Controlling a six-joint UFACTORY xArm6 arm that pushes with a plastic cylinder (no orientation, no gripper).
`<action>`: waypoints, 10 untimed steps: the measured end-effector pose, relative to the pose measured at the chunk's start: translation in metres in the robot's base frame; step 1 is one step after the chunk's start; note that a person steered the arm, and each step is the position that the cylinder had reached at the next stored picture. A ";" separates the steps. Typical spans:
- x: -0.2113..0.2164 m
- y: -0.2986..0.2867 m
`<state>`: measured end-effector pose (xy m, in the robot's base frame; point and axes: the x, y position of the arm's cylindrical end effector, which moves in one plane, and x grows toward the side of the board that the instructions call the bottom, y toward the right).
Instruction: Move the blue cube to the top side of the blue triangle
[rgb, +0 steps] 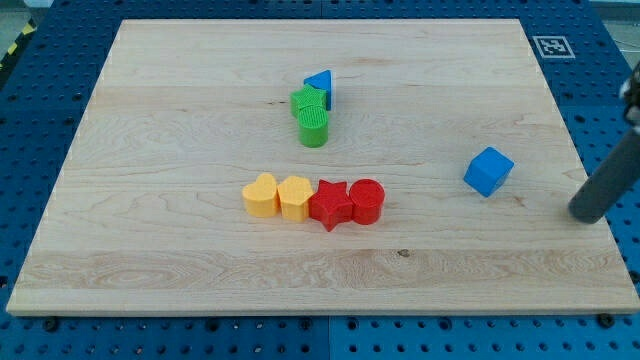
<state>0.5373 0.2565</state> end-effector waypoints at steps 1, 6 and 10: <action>0.006 -0.045; -0.204 -0.143; -0.217 -0.167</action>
<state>0.3207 0.0895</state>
